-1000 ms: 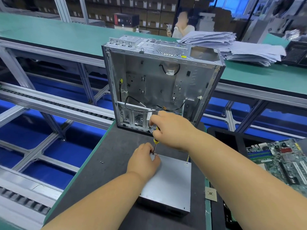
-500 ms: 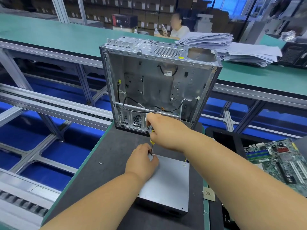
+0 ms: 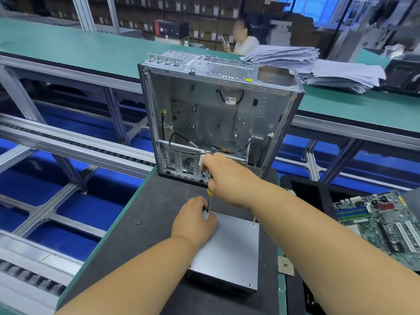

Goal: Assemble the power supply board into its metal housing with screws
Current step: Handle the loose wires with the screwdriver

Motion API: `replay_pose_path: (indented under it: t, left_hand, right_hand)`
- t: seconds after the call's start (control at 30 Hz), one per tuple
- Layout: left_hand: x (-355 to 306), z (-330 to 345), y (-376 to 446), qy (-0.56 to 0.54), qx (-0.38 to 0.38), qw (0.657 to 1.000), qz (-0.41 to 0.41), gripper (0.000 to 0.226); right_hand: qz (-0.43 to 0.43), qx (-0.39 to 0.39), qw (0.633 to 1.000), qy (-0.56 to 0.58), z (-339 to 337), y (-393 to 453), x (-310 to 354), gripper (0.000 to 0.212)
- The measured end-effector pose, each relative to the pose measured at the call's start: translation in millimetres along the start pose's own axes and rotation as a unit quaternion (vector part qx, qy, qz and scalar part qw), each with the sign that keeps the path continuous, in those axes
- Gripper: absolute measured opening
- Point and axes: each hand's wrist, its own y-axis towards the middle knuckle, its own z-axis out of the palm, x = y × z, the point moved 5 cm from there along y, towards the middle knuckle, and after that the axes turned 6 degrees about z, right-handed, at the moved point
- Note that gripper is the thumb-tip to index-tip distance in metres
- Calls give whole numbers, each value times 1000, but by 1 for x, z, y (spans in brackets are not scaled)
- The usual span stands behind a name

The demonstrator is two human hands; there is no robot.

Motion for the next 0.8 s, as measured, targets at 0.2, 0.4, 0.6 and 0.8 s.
replay_pose_path:
  t: [0.2,0.4,0.6,0.8]
  left_hand:
    - [1,0,0,-9,3,1000,-2,13]
    - [2,1,0,-9,2,1000,-3,15]
    - [1,0,0,-13,6,1000,-2,14]
    - [1,0,-1,-8,2,1000,7,16]
  right_hand:
    - [18,-50,993,-102,-2,-6,-5,26]
    - [11,-35,999,-10,1,-6,-3,23]
    - [-16,-51,995,-80,2,-8,3,28]
    - [8,-33,999,20,0,-8,-5,24]
